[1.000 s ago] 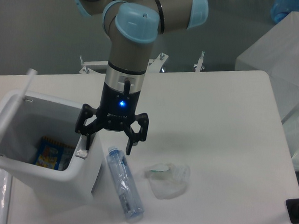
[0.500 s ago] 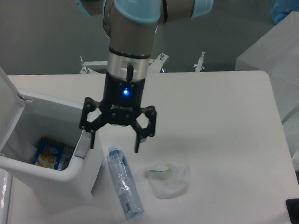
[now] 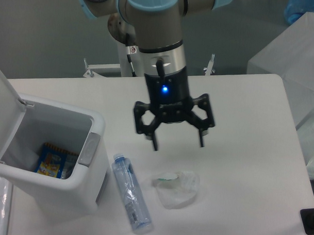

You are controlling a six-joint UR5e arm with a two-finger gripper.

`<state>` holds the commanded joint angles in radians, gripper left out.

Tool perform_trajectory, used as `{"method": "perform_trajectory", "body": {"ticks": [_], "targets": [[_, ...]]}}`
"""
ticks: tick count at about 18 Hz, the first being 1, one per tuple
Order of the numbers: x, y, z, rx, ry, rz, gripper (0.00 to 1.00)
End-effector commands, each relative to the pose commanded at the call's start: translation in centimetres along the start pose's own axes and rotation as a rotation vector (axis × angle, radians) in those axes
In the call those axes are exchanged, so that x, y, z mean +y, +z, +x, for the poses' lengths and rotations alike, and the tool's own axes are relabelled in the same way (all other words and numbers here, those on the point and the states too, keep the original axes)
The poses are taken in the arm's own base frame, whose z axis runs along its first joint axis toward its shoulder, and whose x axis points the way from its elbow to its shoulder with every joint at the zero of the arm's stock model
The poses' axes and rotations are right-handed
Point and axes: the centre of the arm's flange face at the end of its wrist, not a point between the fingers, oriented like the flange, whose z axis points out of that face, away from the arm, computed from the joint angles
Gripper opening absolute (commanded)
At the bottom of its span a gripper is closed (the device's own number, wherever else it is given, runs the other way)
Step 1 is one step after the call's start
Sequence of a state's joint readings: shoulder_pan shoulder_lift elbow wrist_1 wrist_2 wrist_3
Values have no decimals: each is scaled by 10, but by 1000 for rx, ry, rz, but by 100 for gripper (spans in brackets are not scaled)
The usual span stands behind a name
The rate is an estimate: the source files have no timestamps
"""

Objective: Open the trash can

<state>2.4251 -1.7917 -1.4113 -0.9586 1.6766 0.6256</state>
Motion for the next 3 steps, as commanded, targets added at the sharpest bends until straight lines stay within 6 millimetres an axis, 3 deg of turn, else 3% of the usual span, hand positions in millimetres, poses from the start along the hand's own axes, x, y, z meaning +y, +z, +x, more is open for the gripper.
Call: {"method": "perform_trajectory", "body": {"ticks": [3], "targets": [[5, 4, -3, 13, 50, -24, 100]]}}
